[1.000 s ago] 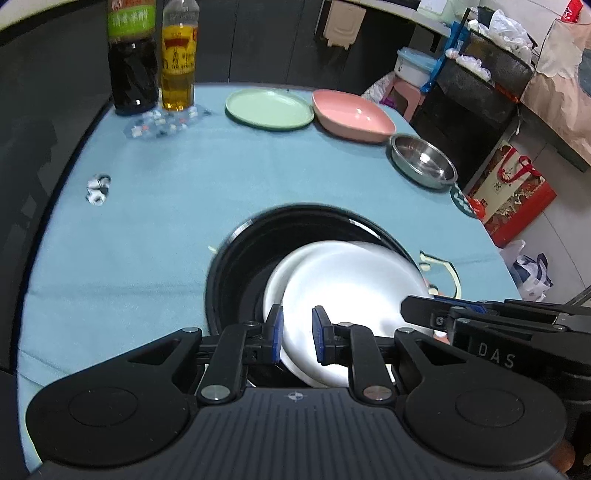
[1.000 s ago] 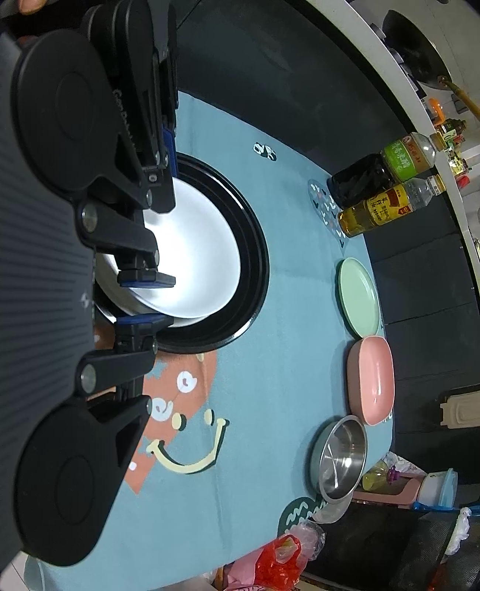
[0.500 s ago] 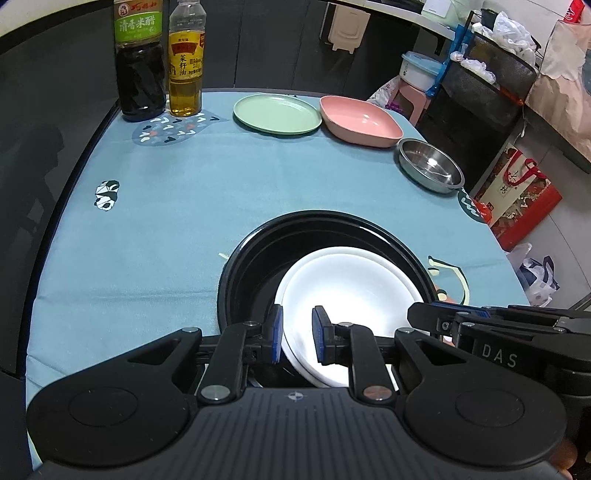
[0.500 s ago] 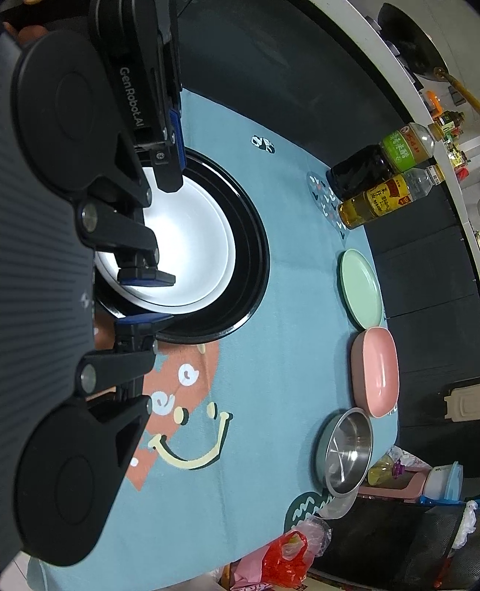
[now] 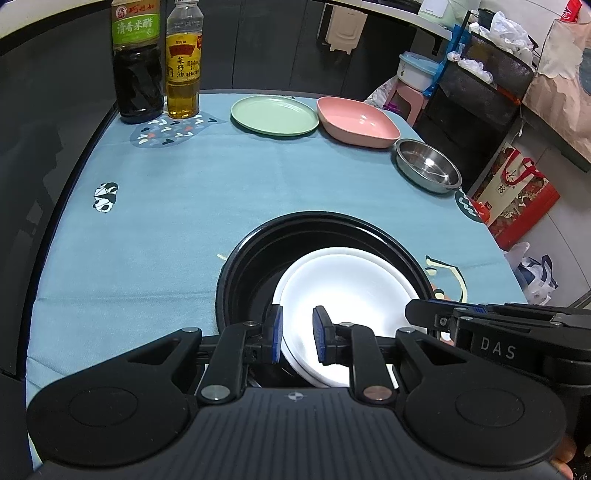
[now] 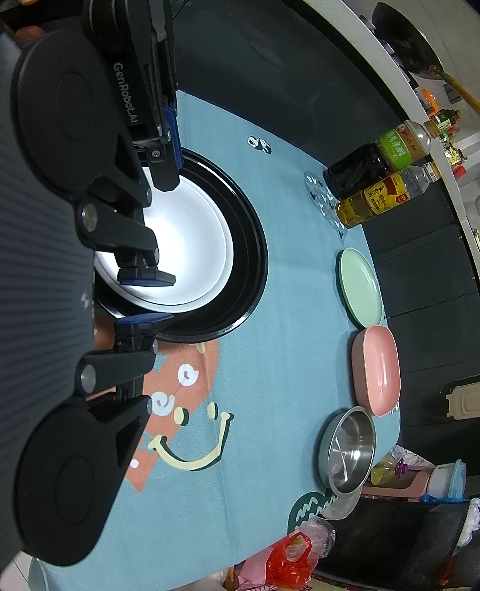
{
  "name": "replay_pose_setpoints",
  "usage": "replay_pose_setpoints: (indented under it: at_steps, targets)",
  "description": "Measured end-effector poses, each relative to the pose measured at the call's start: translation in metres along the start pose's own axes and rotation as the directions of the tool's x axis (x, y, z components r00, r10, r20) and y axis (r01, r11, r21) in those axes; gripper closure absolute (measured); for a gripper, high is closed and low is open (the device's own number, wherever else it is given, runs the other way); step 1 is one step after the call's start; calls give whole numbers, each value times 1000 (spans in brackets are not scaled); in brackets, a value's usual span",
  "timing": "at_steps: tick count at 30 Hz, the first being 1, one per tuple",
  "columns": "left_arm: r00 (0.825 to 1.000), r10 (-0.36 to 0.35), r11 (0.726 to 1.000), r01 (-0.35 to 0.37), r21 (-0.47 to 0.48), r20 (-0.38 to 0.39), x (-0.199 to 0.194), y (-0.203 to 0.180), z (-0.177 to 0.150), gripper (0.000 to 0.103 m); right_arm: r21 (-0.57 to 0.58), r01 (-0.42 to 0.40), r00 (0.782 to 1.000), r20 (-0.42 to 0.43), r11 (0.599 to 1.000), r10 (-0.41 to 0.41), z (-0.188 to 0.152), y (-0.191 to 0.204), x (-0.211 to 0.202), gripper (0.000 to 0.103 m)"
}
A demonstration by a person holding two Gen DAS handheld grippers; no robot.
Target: Organize plates and bowls
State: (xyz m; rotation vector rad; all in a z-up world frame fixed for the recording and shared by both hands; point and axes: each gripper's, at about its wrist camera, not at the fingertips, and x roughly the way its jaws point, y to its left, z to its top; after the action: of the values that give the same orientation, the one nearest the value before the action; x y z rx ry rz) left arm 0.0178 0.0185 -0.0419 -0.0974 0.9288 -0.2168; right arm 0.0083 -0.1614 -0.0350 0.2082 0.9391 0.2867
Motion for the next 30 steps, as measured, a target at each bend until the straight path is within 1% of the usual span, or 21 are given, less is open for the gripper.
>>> replay_pose_setpoints:
  at_steps: [18,30]
  targets:
    - [1000,-15,1000,15,-7,27,-6,4,6,86,19,-4,1000,5,1000,4,6,-4,1,86]
    - [999,-2,999,4,-36,38,-2,15,18,85,27,-4,1000,1,1000,4,14,-6,8,86]
